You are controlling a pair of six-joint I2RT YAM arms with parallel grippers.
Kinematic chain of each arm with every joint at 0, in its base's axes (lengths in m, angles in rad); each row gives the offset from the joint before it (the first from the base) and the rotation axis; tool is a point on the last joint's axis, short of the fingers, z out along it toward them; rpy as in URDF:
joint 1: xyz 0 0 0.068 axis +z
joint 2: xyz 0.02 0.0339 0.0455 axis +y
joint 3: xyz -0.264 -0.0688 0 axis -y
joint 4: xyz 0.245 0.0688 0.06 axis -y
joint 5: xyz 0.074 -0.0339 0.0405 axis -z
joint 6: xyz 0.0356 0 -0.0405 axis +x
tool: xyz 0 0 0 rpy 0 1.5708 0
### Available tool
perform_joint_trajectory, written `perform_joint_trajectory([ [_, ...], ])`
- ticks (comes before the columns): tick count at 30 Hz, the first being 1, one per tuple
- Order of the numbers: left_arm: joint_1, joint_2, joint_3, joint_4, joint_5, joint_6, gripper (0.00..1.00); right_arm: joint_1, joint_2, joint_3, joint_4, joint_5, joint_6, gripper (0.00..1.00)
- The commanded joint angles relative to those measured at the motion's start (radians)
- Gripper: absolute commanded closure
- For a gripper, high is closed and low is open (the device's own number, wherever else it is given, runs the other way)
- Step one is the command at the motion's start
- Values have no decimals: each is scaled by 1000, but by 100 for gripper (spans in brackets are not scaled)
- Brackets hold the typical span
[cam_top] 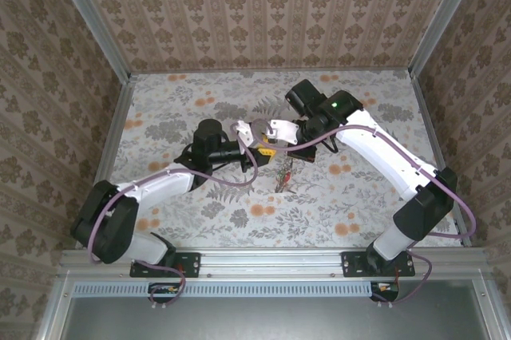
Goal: Put the keys on the keyring
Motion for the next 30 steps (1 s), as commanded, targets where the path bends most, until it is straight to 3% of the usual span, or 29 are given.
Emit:
perform_joint_trajectory([
  [1,-5,37,16,88,49,-49,65,5,13,47,-42,18,-22,100],
  [11,-28,128,14,309,71,-185,63,8,13,45,-24,-34,-27,100],
  [24,-39,149,5,398,92,-232,65,-11,-34,-13,80,-57,-22,100],
  [30,-27,115,-44,436,41,-232,66,-30,-49,-31,76,-58,-29,100],
])
